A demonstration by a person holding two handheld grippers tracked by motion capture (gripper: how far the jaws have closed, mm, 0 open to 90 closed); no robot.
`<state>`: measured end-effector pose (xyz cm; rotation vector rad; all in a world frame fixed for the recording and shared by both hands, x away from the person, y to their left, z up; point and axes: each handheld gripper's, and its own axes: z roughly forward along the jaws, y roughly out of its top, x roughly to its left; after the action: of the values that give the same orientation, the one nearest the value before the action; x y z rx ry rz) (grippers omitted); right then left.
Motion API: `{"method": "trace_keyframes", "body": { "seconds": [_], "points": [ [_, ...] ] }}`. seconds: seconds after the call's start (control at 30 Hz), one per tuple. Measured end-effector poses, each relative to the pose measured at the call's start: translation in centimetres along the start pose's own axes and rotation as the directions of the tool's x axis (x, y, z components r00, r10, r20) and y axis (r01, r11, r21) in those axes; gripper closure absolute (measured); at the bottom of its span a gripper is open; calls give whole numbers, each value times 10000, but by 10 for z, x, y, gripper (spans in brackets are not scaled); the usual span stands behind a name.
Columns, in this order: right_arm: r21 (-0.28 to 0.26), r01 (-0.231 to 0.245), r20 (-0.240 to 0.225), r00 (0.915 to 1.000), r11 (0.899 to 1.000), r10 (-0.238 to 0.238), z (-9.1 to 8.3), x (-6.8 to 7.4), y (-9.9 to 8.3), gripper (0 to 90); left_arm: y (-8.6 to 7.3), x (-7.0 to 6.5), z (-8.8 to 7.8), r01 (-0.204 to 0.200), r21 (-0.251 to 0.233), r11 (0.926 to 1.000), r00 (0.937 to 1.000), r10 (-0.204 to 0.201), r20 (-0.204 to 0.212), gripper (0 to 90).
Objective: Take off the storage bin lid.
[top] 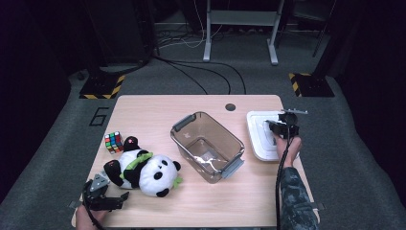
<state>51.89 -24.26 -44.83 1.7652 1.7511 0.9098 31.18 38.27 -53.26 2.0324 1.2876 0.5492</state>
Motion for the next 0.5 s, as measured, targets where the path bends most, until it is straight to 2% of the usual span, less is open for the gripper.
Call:
{"method": "trace_keyframes", "body": {
  "seconds": [0.5],
  "points": [
    [219,-193,219,9996,9996,189,13,-4,-13,663,0,0,0,0,12,10000,10000,0,8,2]
  ]
}}
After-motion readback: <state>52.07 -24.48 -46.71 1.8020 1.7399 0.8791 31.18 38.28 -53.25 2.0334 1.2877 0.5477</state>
